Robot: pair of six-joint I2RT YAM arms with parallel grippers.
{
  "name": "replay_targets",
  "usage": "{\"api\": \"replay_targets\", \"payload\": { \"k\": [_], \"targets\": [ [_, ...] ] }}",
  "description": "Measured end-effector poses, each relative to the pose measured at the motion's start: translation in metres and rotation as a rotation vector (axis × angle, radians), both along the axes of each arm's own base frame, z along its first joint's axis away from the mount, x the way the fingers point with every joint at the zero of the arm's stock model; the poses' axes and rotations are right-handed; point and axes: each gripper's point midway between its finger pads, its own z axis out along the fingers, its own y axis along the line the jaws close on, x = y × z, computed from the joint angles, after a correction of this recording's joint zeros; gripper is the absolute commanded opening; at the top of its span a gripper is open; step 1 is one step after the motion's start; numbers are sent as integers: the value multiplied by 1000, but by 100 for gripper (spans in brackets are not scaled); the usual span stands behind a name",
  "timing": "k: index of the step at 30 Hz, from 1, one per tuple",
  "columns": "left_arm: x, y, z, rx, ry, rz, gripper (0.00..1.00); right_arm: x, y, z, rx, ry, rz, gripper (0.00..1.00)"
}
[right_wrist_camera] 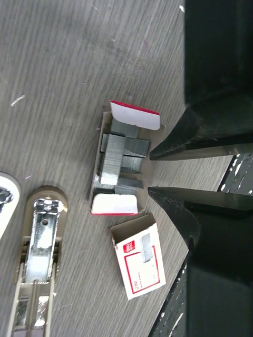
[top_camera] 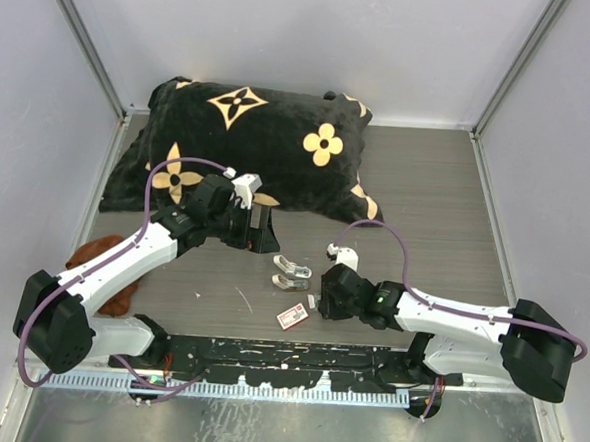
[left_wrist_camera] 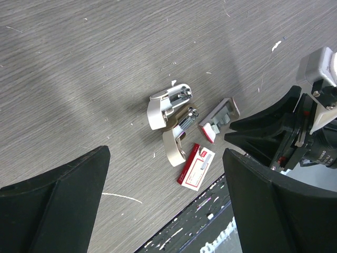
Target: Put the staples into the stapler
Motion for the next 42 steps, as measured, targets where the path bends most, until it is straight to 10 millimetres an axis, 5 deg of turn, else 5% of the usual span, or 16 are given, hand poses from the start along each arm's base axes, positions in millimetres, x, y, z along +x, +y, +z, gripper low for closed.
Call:
{"api": "replay_targets", "payload": {
  "k": [23,42],
  "targets": [
    [1,1,0,3,-3,3,91,17,10,2,-25,-22,-57,35],
    [1,1,0,3,-3,3,91,19,7,-3,-60,-23,-69,16]
  ]
}}
